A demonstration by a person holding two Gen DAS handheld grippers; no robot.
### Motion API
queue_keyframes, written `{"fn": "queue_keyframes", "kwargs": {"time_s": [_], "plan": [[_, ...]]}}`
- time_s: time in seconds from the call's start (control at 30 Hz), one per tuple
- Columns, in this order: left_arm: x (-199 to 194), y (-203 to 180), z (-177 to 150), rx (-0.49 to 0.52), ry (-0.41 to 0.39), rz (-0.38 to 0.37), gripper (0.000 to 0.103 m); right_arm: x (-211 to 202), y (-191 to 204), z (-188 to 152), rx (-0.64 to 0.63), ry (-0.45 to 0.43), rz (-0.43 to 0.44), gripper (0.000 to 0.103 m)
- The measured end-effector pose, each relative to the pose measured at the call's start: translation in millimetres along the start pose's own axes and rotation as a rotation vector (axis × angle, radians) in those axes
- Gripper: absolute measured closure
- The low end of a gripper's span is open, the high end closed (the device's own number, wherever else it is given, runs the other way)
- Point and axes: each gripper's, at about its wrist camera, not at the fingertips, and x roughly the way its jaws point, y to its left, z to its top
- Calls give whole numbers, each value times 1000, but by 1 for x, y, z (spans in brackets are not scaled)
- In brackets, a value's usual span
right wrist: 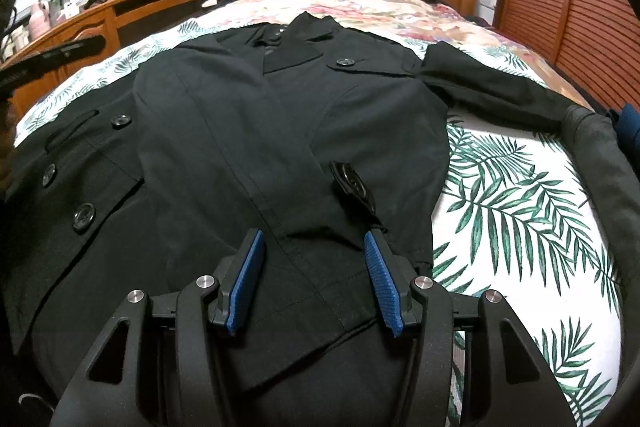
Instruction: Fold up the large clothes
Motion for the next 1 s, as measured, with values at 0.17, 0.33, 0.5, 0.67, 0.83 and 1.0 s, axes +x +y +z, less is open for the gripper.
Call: {"fn": "queue_keyframes", "kwargs": {"time_s": [0.17,0.33,0.5,0.67,0.83,1.0], "plan": [[1,-4,-1,33,-25,-37,60,-8,-3,2,22,-16,-10,50],[-1,-8,-4,55,-32,-59,60,-35,-19,15,75,-65,-37,47],[0,-6,0,28,-27,-107,60,-38,-55,45,128,-72,-106,32],[1,-2,2,10,-25,-124,60,-13,-103,76,216,-57,-164,32],[2,-1,4,-11,-18,-137,60,25,-153,96,318,-24,-224,32],[3,-4,5,2,-21,-141,60,54,-194,98,443,11,-237,32]]}}
